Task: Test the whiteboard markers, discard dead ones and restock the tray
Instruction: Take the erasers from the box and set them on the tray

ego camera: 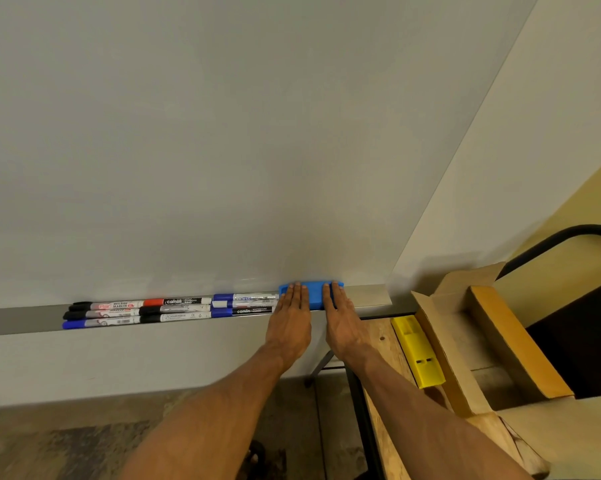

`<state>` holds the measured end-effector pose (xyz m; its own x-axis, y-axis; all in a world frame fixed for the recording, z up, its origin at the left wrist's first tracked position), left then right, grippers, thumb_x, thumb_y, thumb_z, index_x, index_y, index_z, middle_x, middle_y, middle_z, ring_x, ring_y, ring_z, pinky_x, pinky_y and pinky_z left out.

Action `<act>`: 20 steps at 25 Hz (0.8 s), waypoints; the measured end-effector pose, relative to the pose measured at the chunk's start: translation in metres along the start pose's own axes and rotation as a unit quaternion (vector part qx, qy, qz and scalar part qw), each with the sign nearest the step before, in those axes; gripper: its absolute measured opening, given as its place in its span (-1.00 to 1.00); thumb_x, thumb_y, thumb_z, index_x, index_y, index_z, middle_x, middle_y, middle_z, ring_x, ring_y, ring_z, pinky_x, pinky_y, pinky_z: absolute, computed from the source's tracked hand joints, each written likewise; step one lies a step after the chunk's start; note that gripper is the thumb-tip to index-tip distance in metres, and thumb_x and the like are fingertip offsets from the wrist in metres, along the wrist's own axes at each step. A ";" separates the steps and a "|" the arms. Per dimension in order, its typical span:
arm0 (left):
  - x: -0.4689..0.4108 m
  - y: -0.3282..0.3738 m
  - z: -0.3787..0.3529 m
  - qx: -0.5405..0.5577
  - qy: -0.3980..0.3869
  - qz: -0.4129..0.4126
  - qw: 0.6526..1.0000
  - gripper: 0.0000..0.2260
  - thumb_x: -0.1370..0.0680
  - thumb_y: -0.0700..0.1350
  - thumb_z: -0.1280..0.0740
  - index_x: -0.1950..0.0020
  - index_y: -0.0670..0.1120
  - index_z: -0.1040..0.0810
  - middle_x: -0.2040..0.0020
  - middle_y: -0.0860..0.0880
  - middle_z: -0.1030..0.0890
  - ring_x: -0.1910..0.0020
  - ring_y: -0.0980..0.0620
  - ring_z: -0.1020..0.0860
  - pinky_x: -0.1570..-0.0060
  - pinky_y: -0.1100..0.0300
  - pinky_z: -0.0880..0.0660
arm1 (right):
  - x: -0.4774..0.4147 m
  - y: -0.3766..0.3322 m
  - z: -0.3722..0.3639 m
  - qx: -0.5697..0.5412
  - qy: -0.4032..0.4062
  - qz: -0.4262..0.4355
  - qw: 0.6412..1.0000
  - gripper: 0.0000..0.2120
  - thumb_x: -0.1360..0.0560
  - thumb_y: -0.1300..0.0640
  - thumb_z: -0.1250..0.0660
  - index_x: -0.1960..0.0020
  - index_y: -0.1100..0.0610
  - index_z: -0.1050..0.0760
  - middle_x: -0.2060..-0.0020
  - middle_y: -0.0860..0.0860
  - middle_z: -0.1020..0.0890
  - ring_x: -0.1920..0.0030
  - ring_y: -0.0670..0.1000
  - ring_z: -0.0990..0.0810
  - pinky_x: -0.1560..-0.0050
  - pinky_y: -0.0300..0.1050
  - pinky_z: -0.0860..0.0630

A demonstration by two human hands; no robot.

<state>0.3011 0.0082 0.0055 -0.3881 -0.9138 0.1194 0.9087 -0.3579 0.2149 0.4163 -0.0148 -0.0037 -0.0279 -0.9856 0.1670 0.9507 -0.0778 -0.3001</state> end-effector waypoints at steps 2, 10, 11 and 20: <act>0.001 -0.001 0.001 0.000 -0.003 0.000 1.000 -0.41 -0.65 -0.17 -0.10 -0.55 -0.17 0.21 -0.57 -0.13 0.16 -0.54 -0.06 0.15 -0.46 0.08 0.18 | 0.000 -0.003 -0.001 0.012 0.003 -0.001 1.000 -0.29 -0.60 0.27 -0.10 -0.49 0.14 0.36 -0.50 0.10 0.30 -0.51 0.08 0.24 -0.42 -0.10 0.28; -0.001 0.010 0.010 -0.028 0.023 -0.064 0.997 -0.43 -0.64 -0.12 -0.11 -0.56 -0.12 0.11 -0.57 -0.10 0.06 -0.55 -0.04 0.09 -0.48 0.03 0.20 | 0.008 0.003 0.010 0.022 0.028 -0.056 0.998 -0.36 -0.62 0.13 -0.07 -0.52 0.14 0.27 -0.53 0.11 0.20 -0.52 0.11 0.19 -0.47 0.01 0.21; -0.001 0.015 0.012 -0.035 0.023 -0.094 0.995 -0.44 -0.64 -0.12 -0.10 -0.56 -0.12 0.11 -0.57 -0.09 0.06 -0.55 -0.03 0.09 -0.47 0.04 0.23 | 0.013 0.007 0.011 0.023 0.044 -0.074 0.996 -0.37 -0.63 0.07 -0.06 -0.52 0.15 0.25 -0.53 0.12 0.16 -0.52 0.12 0.17 -0.48 0.02 0.18; -0.007 0.086 0.014 -0.015 -0.026 -0.258 0.966 -0.47 -0.66 -0.06 -0.06 -0.57 -0.09 0.11 -0.58 -0.07 0.08 -0.54 0.01 0.13 -0.50 0.08 0.20 | 0.065 0.050 0.017 0.037 0.082 -0.183 0.979 -0.36 -0.62 -0.13 0.06 -0.52 0.17 0.23 -0.53 0.13 0.14 -0.52 0.10 0.19 -0.45 0.04 0.22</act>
<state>0.3798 -0.0134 0.0371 -0.7963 -0.6026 0.0522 0.5968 -0.7687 0.2300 0.4670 -0.0803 0.0081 -0.4140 -0.9053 0.0954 0.8875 -0.4247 -0.1791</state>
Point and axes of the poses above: each hand's wrist, its own x-axis away from the middle knuckle, its own z-axis out of the back of the hand, y = z × x, the point moved 3 cm from there along -x, towards the middle knuckle
